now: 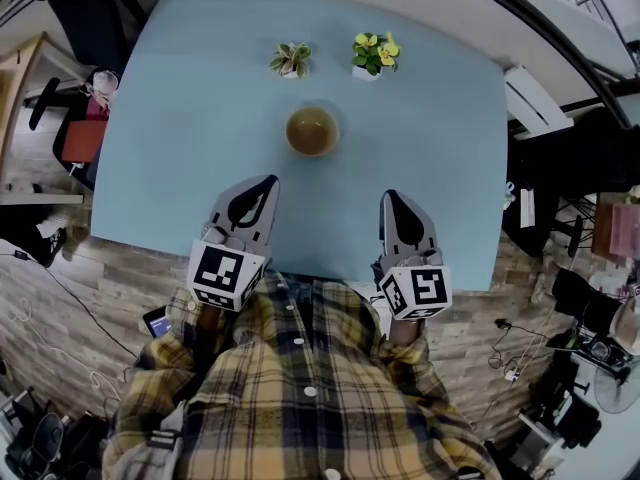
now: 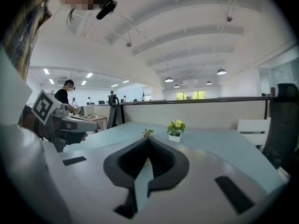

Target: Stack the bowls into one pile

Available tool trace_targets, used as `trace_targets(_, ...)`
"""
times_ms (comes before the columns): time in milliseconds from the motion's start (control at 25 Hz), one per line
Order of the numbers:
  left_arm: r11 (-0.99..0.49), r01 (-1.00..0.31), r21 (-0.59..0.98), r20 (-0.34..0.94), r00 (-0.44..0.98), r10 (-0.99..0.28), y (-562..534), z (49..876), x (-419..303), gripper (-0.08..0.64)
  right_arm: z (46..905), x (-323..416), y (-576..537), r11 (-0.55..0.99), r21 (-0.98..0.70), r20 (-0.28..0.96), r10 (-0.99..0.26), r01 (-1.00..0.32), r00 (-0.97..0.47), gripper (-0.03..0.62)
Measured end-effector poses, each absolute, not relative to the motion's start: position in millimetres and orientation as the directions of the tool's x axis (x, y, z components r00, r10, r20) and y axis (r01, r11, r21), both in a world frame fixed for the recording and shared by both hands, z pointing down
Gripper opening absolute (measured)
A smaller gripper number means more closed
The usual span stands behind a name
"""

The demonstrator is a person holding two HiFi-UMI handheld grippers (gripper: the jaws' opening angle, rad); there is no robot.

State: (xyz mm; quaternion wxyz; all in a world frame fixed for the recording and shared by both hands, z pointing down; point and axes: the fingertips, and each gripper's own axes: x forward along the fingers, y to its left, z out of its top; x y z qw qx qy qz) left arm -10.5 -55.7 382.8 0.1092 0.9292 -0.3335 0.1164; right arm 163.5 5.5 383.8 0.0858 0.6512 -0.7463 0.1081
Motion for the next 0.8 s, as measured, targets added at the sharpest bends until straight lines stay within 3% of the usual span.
trace_targets(800,-0.739,-0.66,0.134,0.303,0.738,-0.604,-73.4,388.7,-9.0,-0.009,390.1,168.7,-12.1,0.138,-0.063,0.291,-0.945,-0.988,-0.151,0.002)
